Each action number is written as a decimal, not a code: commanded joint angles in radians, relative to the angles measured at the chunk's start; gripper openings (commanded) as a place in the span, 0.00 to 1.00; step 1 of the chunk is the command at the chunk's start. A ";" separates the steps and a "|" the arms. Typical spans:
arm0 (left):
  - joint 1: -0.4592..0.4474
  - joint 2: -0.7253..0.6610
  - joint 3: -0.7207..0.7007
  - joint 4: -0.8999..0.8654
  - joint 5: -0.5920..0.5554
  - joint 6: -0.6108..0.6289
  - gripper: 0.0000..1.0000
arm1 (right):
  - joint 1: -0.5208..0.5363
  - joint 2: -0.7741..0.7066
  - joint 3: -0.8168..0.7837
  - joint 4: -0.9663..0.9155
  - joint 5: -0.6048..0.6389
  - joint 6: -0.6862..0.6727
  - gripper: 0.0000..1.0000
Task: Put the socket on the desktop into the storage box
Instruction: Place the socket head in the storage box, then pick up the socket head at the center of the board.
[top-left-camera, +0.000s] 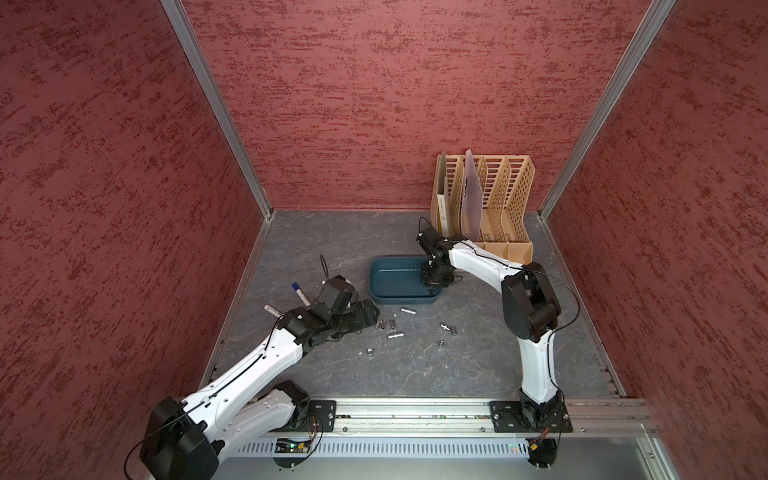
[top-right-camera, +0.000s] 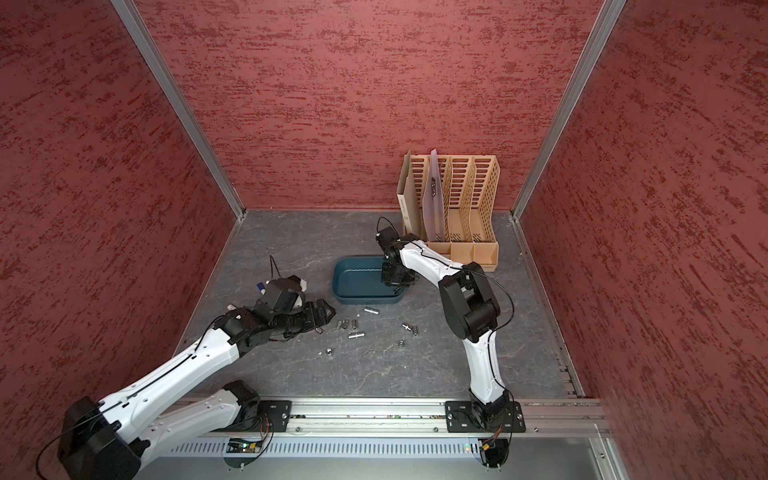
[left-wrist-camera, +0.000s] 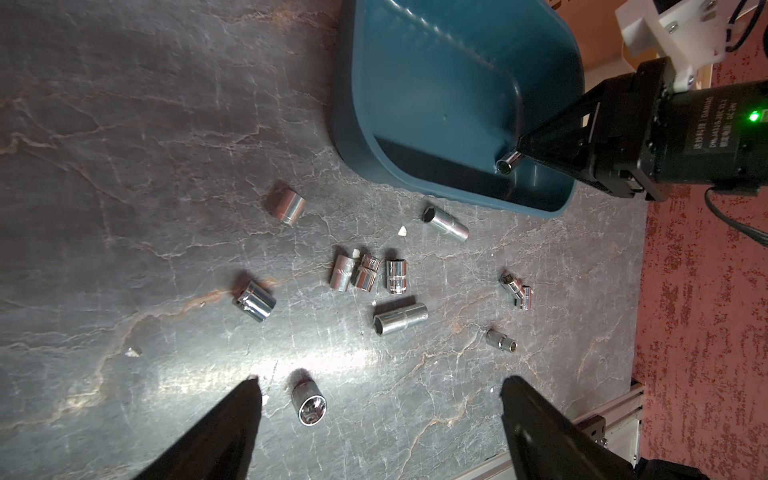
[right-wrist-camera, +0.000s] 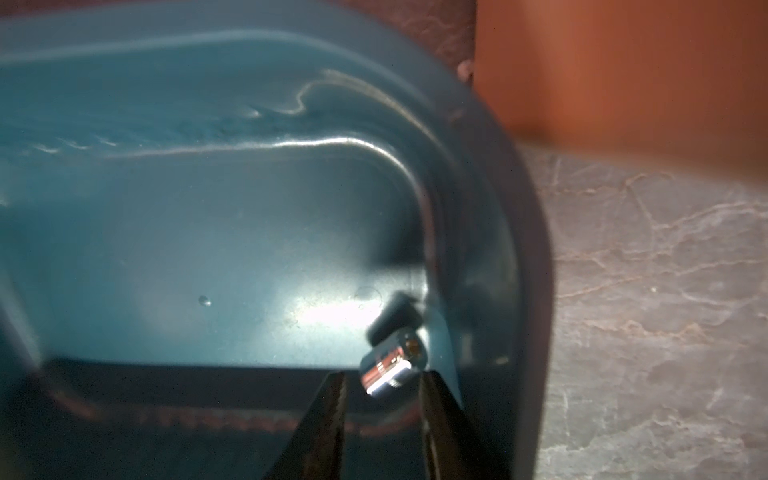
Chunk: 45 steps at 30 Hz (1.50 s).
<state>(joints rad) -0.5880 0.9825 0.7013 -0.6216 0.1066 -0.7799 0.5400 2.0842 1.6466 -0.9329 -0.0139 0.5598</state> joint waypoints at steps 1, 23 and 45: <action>0.009 0.002 0.016 -0.011 0.008 0.018 0.93 | 0.008 -0.041 0.036 -0.012 0.023 -0.004 0.39; 0.023 0.057 0.071 -0.065 -0.006 0.045 0.89 | 0.062 -0.428 -0.237 0.084 0.005 0.015 0.44; -0.205 0.240 0.093 0.205 0.110 0.001 0.88 | 0.066 -0.689 -0.604 0.095 0.038 0.096 0.47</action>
<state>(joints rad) -0.7719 1.2053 0.7750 -0.4866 0.1894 -0.7677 0.5995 1.4181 1.0645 -0.8505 -0.0078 0.6365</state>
